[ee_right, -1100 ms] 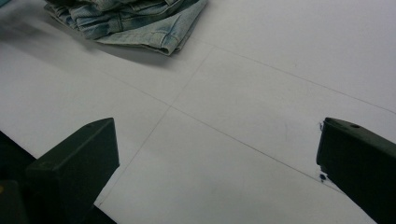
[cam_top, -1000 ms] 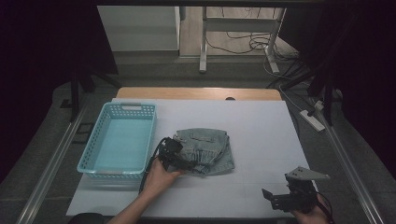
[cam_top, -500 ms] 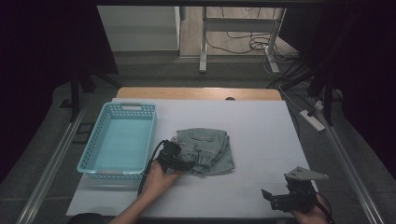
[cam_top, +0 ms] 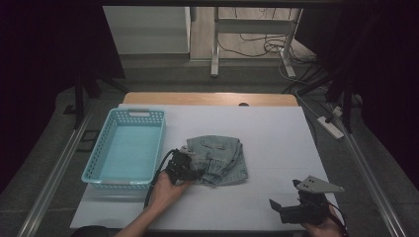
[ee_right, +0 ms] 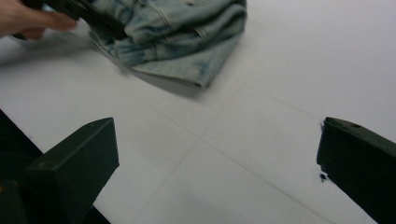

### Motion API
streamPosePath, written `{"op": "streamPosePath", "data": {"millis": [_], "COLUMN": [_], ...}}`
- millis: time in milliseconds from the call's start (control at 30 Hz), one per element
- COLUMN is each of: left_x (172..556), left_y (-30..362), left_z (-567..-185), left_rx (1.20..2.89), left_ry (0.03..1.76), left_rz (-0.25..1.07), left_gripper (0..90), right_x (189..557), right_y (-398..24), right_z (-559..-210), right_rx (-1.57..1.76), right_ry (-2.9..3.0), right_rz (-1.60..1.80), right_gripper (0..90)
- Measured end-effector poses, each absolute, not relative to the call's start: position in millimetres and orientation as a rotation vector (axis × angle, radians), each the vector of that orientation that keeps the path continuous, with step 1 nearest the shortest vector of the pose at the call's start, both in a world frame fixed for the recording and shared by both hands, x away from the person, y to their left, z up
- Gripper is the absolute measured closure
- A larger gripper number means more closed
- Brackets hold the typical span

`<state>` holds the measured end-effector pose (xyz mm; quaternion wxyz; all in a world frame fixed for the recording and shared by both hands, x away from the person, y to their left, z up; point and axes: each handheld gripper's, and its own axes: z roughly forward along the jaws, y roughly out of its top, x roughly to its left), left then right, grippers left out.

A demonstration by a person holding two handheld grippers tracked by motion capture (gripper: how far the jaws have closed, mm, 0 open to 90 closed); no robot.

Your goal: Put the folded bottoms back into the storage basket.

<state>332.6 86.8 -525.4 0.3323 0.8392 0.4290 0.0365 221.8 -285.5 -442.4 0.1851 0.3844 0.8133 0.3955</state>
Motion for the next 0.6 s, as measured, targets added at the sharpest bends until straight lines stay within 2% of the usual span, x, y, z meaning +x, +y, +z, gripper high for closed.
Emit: {"op": "streamPosePath", "data": {"millis": [600], "left_x": [333.1], "left_y": [91.1], "left_z": [-529.3], "left_rx": [2.171], "left_ry": [1.075], "left_rz": [0.091], "left_gripper": [51.6], "right_x": [238.4], "right_y": [-267.7], "right_z": [-432.2], "right_rx": [0.993], "right_ry": [2.283], "right_rz": [1.254], "right_gripper": [0.0]}}
